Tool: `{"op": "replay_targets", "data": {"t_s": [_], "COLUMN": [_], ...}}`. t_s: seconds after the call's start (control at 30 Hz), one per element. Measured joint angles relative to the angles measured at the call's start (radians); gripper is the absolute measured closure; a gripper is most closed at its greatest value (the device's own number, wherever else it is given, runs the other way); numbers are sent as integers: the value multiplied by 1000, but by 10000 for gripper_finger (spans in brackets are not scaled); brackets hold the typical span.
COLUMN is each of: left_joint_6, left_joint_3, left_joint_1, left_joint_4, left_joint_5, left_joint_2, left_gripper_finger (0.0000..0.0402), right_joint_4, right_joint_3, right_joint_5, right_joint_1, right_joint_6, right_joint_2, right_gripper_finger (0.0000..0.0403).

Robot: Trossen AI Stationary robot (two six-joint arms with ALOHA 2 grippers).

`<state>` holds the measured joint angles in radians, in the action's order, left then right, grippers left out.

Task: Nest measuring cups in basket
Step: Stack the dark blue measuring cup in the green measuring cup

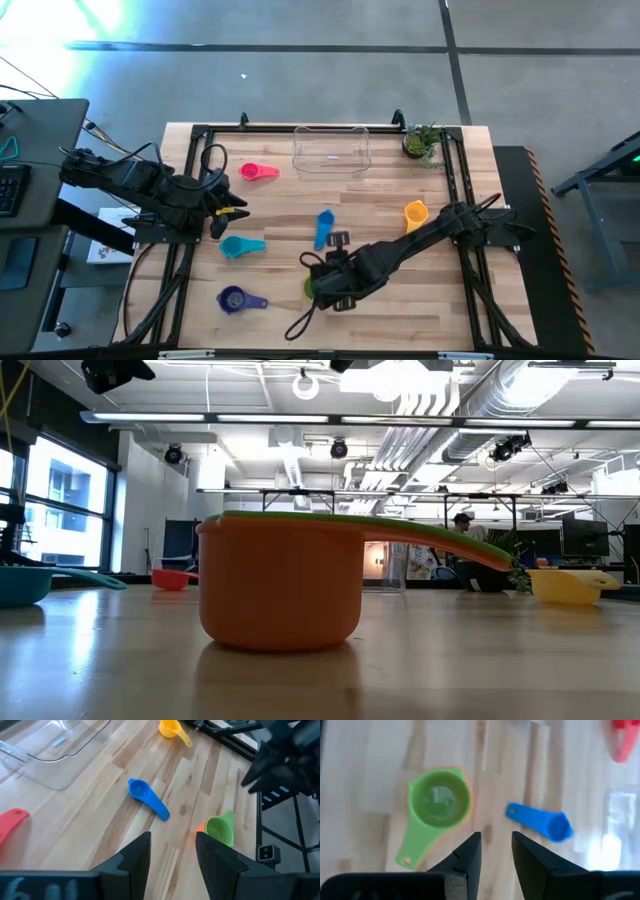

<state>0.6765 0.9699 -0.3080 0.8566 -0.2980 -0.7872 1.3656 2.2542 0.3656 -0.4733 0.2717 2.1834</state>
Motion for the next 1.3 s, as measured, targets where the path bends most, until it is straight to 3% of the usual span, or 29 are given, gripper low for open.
{"op": "replay_targets", "data": {"t_s": [0.27,0.6,0.87,1.3], "left_joint_6": [0,-8,4,165], "left_joint_3": [0,0,1,-127], "left_joint_1": [0,0,-3,-200], "left_joint_4": [0,23,69,98], "left_joint_5": [0,5,136,121], "left_joint_2": [0,-5,-37,-55], "left_gripper_finger": [254,254,254,254], "right_joint_4": [208,206,206,205], "right_joint_3": [77,55,54,54], "right_joint_5": [6,-74,-102,-44], "right_joint_1": [55,144,192,227], "right_joint_6": [18,-89,-140,-118], "right_joint_2": [-1,-27,-46,-199], "right_gripper_finger": [302,302,302,302]}}
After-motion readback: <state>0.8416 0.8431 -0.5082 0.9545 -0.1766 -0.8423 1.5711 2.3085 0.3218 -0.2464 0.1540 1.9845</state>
